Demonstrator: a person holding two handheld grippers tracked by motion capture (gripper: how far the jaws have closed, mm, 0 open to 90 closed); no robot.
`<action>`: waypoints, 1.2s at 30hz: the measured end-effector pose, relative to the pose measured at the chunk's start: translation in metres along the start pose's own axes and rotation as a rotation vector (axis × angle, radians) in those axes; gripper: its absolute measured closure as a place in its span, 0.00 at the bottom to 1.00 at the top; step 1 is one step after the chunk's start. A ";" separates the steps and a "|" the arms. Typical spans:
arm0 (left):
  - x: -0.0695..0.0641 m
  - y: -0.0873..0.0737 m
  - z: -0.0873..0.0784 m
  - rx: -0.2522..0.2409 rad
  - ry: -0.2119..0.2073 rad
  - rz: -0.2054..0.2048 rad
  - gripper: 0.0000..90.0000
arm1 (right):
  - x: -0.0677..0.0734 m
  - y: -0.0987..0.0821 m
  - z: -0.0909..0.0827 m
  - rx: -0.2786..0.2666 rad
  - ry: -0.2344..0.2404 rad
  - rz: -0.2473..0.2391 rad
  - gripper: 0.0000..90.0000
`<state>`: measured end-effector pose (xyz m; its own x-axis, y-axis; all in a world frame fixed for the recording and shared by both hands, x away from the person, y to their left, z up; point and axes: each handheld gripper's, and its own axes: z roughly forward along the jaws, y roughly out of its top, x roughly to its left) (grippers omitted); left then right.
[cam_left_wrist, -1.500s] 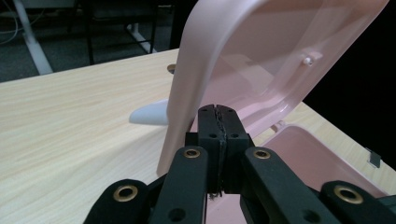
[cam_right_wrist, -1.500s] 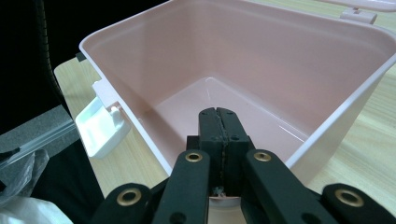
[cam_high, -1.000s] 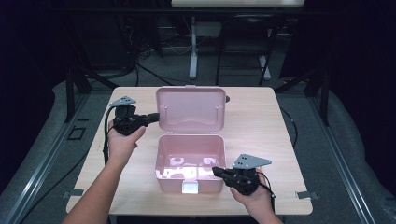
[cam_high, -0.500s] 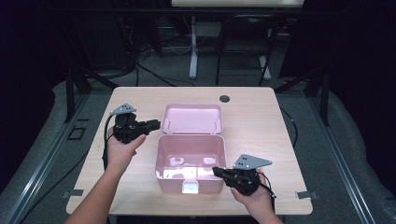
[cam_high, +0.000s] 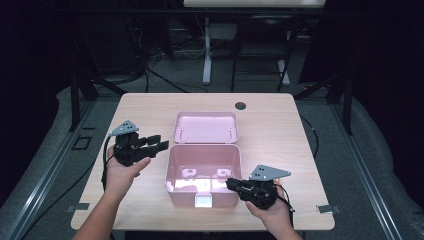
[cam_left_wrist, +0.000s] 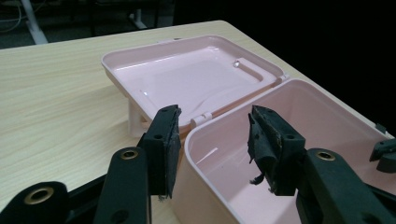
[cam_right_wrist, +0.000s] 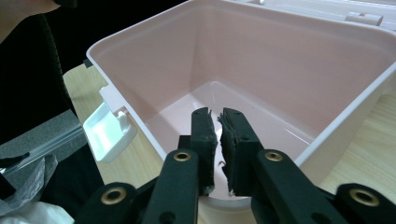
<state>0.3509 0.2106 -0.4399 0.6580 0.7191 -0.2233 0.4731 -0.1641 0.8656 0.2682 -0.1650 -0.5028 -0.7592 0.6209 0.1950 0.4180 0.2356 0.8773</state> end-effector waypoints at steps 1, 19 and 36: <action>-0.001 -0.001 -0.001 -0.003 -0.006 0.002 0.58 | 0.000 0.000 0.000 -0.001 0.001 -0.001 0.91; -0.012 -0.016 -0.020 -0.026 -0.020 0.041 0.53 | -0.005 0.016 -0.022 -0.086 -0.050 0.012 0.60; -0.004 -0.036 -0.021 -0.003 0.017 0.025 0.50 | -0.035 0.021 -0.049 -0.098 -0.175 0.034 0.29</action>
<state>0.3194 0.2280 -0.4609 0.6597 0.7260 -0.1944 0.4551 -0.1800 0.8720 0.2793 -0.2179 -0.4698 -0.6433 0.7501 0.1535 0.3849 0.1435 0.9118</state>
